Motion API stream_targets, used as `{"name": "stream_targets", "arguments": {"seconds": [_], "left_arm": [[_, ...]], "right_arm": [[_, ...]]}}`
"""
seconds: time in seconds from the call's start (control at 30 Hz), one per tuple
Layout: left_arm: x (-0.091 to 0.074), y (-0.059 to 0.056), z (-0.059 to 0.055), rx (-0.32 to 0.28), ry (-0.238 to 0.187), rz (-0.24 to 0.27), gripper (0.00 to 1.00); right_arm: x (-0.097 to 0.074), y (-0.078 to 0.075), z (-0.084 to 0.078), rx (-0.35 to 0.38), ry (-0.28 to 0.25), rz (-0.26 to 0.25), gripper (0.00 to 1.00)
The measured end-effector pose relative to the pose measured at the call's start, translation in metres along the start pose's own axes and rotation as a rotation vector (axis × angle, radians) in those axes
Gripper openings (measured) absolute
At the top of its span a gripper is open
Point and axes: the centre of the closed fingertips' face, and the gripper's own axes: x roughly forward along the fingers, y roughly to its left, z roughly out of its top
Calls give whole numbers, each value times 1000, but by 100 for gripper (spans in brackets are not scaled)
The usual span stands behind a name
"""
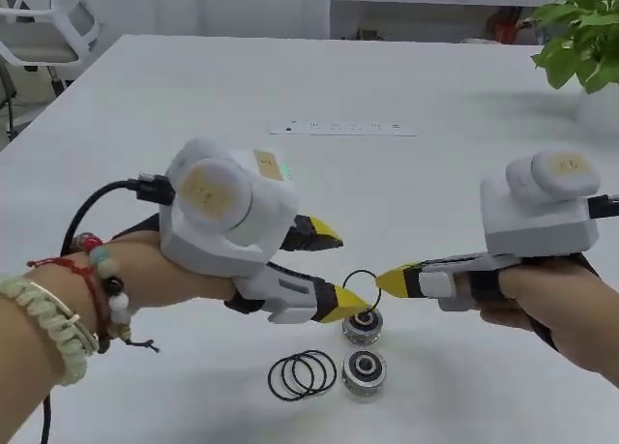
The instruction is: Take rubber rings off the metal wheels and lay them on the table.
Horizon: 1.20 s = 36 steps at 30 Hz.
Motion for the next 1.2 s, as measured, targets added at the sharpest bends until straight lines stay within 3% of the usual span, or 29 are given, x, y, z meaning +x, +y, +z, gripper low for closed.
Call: {"name": "stream_targets", "arguments": {"seconds": [0.23, 0.43, 0.6, 0.83, 1.0, 1.1, 1.2], "left_arm": [[-40, -5, 8, 39, -6, 28, 53], [-75, -10, -1, 8, -22, 76, 60], [-100, -13, -22, -43, -11, 141, 65], [-128, -17, -61, -183, 3, 244, 65], [-140, -20, -77, -236, 11, 291, 65], [-145, -21, -82, -269, -2, 316, 65], [-144, -26, -88, -288, 5, 322, 64]], "right_arm": [[3, 10, 1, -33, 4, 33, 0], [8, 27, -1, -33, 12, 93, 0], [17, 50, -6, -19, 31, 177, 0], [33, 70, -35, -63, 145, 235, 0], [38, 62, -51, -123, 214, 210, 0], [38, 55, -52, -162, 224, 177, 0], [36, 53, -50, -156, 219, 174, 0]]}}
